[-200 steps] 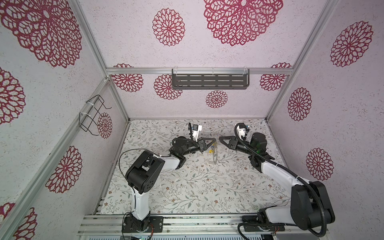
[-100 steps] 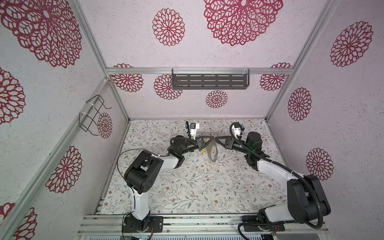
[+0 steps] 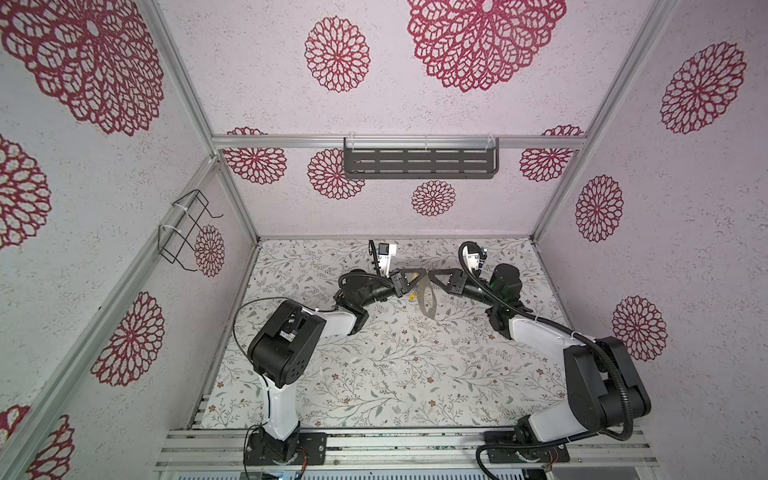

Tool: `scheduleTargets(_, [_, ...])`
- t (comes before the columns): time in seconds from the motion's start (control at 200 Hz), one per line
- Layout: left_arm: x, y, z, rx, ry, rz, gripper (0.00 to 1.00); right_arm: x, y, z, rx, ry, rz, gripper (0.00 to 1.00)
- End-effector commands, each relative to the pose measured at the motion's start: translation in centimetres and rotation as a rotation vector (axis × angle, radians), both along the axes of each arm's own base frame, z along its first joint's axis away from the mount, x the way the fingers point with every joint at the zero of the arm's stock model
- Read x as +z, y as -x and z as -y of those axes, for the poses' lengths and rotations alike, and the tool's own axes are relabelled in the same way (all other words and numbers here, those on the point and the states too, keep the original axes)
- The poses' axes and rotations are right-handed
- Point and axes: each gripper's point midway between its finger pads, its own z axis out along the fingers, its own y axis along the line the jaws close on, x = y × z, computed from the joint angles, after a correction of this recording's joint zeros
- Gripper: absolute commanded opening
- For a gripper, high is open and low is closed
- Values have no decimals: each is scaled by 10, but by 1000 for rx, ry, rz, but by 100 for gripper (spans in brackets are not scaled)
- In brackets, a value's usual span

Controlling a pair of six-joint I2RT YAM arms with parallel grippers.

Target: Remove the keys from the keyring

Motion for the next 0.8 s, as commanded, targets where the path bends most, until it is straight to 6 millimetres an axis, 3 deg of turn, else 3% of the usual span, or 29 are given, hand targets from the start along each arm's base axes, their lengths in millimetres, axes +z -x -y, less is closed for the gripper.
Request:
scheduleTargets(0.0, [39,18,9,-58,51,96,0,24,12,-17,83,-38,78,22])
scheduleTargets(0.295, [41,23,13,-82,52,91,0,27,5,-18,85,-78,52,20])
scheduleTargets(0.58, [39,25,16,-100,50,75,0,42,3,-20,110,-151,54,17])
scheduleTargets(0.635, [40,22,13,-83,53,73,0,40,0,-13,83,-151,38,17])
scheduleTargets(0.796, [42,20,7,-79,37,74,0,34,-6,28,-40,-73,49,34])
